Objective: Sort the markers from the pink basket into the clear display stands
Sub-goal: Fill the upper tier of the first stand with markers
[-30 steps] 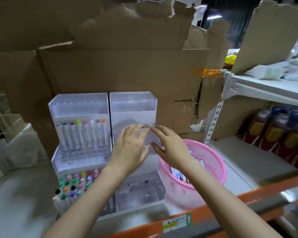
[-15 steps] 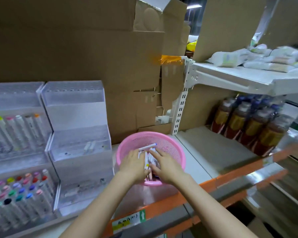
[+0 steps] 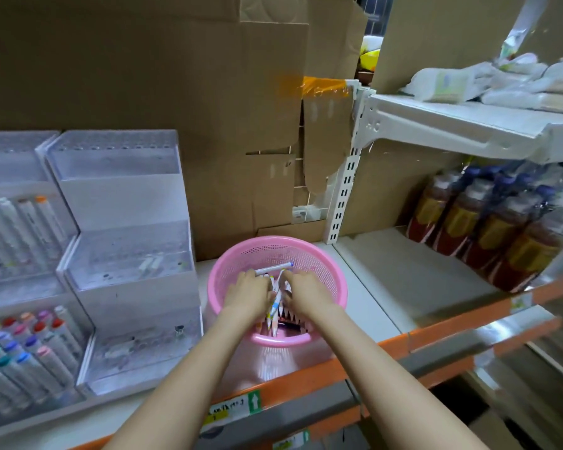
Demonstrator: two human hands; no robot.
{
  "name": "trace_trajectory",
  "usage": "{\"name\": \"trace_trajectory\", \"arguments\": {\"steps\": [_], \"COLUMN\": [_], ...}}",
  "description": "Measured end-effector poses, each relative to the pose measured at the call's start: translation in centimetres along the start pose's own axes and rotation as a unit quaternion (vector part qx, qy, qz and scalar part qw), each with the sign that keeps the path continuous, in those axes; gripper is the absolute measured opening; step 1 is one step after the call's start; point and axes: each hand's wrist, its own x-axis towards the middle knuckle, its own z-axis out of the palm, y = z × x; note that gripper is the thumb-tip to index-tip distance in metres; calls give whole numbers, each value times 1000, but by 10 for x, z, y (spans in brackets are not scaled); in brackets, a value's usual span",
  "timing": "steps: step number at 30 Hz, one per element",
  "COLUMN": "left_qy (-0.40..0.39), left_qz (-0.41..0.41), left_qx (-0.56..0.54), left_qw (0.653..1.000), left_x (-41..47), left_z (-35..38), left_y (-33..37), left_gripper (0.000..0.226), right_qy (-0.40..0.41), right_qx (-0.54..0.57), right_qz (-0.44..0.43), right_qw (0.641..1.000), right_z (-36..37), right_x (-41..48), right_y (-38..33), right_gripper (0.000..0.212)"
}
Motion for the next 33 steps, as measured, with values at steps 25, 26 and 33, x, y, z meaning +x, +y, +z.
{"name": "trace_trajectory", "arguments": {"steps": [25, 26, 33], "left_qy": [36, 43, 114], "left_qz": [-65, -59, 8], "left_qx": [-219, -231, -277], "left_qw": [973, 970, 954], "left_x": [-5, -5, -8], "left_z": [-1, -2, -5], "left_y": [-6, -7, -9], "left_gripper": [39, 41, 49], "right_qy": [22, 27, 49], "right_qx": [161, 176, 268], "right_qz": [86, 88, 75], "right_qw": [983, 980, 959], "right_z": [-11, -12, -18], "right_x": [-5, -6, -7], "right_y": [0, 1, 2], "right_gripper": [33, 34, 40]}}
